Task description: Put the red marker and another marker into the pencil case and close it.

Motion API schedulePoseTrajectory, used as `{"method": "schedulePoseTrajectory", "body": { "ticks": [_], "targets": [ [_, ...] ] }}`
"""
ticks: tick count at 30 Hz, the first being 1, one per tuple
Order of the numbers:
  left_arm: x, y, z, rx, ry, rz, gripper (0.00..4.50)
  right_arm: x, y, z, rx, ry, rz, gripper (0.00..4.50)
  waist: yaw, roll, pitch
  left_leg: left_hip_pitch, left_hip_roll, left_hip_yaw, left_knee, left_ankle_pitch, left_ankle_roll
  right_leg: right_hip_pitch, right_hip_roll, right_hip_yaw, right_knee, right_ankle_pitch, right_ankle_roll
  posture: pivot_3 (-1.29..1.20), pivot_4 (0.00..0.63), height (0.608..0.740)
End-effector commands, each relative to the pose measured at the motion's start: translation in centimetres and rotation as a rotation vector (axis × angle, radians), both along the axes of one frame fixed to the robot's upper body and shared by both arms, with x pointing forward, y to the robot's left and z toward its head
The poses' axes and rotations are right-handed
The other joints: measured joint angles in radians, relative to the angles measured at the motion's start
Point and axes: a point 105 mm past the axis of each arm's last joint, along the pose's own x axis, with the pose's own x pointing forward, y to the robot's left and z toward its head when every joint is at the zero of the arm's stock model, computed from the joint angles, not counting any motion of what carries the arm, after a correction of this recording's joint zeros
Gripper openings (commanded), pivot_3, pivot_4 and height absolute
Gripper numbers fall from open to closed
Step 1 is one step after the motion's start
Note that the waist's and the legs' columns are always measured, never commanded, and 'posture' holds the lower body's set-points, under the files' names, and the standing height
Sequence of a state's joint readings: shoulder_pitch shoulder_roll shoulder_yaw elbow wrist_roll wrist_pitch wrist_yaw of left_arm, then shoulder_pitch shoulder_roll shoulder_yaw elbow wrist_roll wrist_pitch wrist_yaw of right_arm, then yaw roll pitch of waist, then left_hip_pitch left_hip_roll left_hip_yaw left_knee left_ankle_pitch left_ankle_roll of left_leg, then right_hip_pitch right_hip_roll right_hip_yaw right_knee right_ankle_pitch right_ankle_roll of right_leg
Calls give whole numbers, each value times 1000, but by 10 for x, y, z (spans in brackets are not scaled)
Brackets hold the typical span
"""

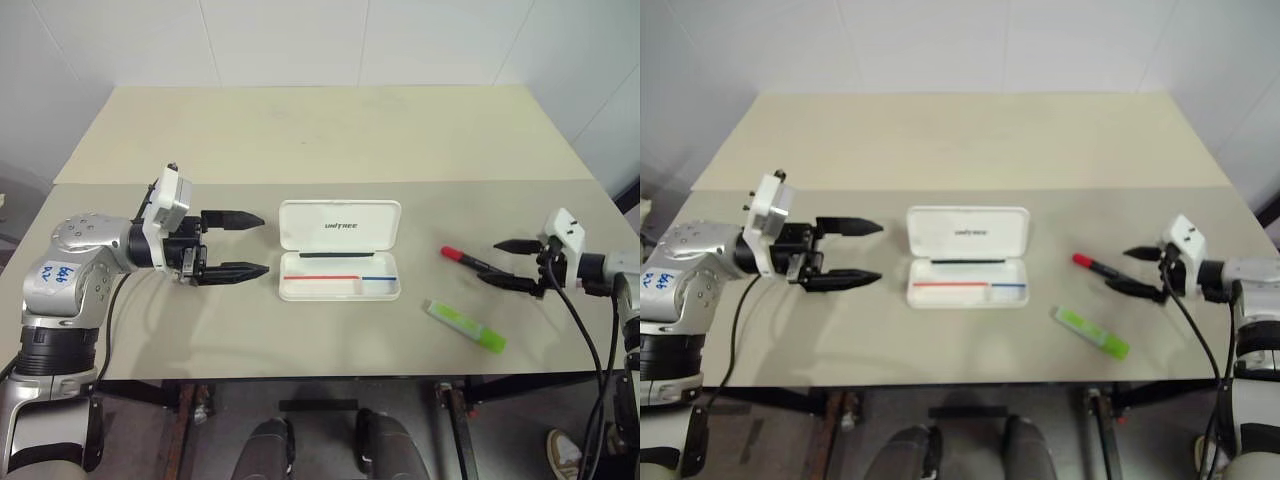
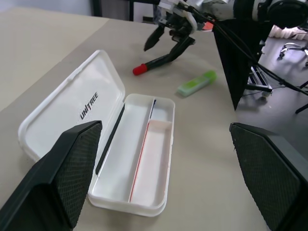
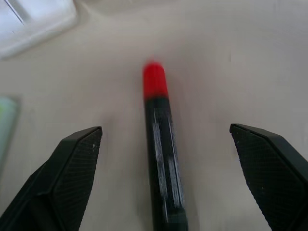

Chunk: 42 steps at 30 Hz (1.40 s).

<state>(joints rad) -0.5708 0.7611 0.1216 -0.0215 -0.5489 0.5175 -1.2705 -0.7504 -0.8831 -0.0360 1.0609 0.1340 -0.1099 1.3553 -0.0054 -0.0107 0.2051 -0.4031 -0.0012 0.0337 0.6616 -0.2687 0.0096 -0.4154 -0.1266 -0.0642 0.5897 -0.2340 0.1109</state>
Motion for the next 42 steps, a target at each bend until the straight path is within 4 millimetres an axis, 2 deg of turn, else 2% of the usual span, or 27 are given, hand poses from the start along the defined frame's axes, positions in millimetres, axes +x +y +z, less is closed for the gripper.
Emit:
{"method": "schedulePoseTrajectory", "body": {
  "ticks": [1, 2, 5, 7, 14, 18, 22, 25, 29, 33, 37, 39, 42],
  "targets": [
    [-5, 3, 15, -4, -79, 10, 4451, 4, 0, 2, -7, -8, -7, 4500, -2, 0, 0, 0, 0, 0, 0, 0, 0, 0, 0, 1, 0, 0, 0, 0, 150, 740],
    [-5, 3, 15, -6, -81, 11, 4451, 4, -1, 1, -9, -1, -14, 4500, -4, 0, 0, 1, 0, 1, 0, 0, 0, 0, 0, 1, 0, 0, 0, 0, 150, 740],
    [-4, 2, 16, -14, -86, 15, 4500, 1, -3, -8, -20, 33, -20, 3821, -8, 0, 0, 2, 0, 2, 0, 0, 0, 0, 0, 2, 1, 0, 0, 0, 150, 740],
    [-4, 0, 15, -18, -87, 14, 4500, 0, -1, -11, -1, 45, -10, 3123, -11, 0, 0, 2, 0, 2, 0, 0, 0, 0, 0, 2, 1, 0, 0, 0, 150, 740],
    [-1, -7, 13, -19, -95, 2, 4500, 1, 10, -5, 8, 6, 58, 623, -21, 0, 0, 2, 0, 2, 0, 0, -1, 0, 1, 2, 1, 0, 1, 0, 150, 740],
    [3, -10, 8, -12, -100, -6, 4500, 8, 16, 7, -11, -60, 81, 615, -22, 0, 0, 2, 1, 2, 0, 0, -1, 0, 1, 3, 1, 0, 1, 0, 150, 740],
    [6, -9, -4, 16, -100, -8, 4500, 17, 40, 41, 9, -203, 178, 615, -26, 0, 0, 3, 1, 3, 0, 0, -1, 0, 1, 4, 2, 1, 1, 0, 150, 740],
    [8, -4, -11, 35, -102, 2, 4500, 10, 64, 62, 5, -258, 297, 615, -24, 1, 1, 4, 2, 4, 0, -1, -2, 0, 1, 5, 3, 1, 1, 0, 150, 740],
    [8, 3, -17, 32, -88, 24, 4500, -19, 111, 82, 44, -256, 470, 615, -18, 1, 1, 4, 7, 3, 0, -2, -3, -1, 3, 5, 3, 0, 1, 0, 150, 740],
    [7, 3, -22, 28, -90, 39, 4500, -40, 155, 83, 91, -231, 583, 615, -5, 1, 1, 1, 9, 4, 1, -3, -2, -2, 3, 4, 2, 1, 1, 0, 150, 740],
    [6, 3, -25, 19, -92, 53, 4500, -53, 188, 79, 170, -197, 688, 615, 2, 1, 1, 1, 10, 4, 2, -4, -2, -3, 3, 5, 1, 1, 0, 0, 150, 740],
    [6, 2, -25, 14, -93, 60, 4500, -52, 199, 79, 217, -213, 714, 615, 3, 1, 1, 0, 11, 4, 2, -5, -2, -4, 4, 5, 1, 0, -1, 0, 150, 740],
    [5, 2, -26, 11, -94, 67, 4500, -47, 214, 63, 165, -220, 765, 615, 4, 1, 1, 0, 11, 4, 2, -5, -2, -4, 4, 5, 1, 0, -1, 0, 150, 740]
  ]
}}
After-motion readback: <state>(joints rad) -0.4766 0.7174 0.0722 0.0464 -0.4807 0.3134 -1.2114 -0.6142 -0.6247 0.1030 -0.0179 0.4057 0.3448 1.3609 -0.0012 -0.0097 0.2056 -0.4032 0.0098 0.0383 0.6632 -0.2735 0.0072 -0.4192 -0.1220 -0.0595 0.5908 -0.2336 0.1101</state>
